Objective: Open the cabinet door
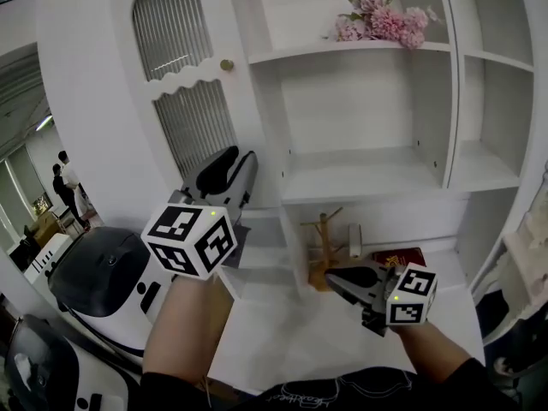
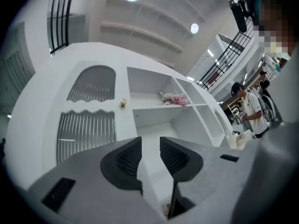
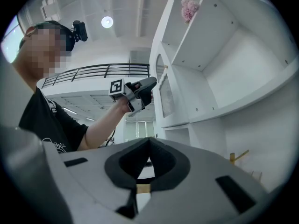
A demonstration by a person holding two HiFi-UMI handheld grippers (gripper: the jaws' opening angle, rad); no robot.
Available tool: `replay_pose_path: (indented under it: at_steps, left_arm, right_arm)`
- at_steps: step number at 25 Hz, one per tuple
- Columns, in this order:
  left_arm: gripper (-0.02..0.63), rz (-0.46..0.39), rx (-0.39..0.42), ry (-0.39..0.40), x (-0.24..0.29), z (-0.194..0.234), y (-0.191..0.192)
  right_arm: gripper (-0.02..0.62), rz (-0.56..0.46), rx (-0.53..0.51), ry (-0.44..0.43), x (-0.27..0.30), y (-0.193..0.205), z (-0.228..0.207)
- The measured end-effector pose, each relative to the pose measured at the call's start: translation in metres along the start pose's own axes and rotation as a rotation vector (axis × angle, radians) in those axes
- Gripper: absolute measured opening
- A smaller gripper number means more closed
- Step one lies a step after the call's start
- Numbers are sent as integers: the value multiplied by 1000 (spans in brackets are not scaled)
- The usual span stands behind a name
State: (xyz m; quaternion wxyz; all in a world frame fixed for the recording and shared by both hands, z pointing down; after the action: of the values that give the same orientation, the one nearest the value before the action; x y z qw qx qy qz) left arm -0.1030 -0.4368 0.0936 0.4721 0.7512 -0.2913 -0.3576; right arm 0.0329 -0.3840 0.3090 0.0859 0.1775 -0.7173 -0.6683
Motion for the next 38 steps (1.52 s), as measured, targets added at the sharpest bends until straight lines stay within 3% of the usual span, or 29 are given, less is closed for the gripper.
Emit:
replay_pose_path:
  at_steps: [5, 12, 16, 38]
  left_arm:
    - [110, -38, 136, -31, 35, 38, -33]
    - [121, -103, 171, -71, 64, 72, -67]
    - [123, -110, 233, -92, 80, 83, -74]
    - [87, -107, 266, -136, 96, 94, -83]
  right_arm:
    - [5, -13, -28, 56, 7, -14, -9]
    - [5, 18, -83, 118, 9, -19, -12]
    - [5, 28, -106, 157, 4, -21, -18]
    - [5, 40, -48, 228, -30, -7, -15]
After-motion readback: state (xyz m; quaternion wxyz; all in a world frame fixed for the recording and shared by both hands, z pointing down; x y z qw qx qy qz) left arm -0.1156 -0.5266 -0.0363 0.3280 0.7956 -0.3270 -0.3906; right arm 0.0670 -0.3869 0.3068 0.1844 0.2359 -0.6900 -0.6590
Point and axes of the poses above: the fingertips, and each gripper's own axes: x forward along the fingers, z to its left, y out of its underside, the point moved 2 cm from there along -x, backward along the fingers, and after that the axes turned 7 degrees about y, right-handed, at the moved point
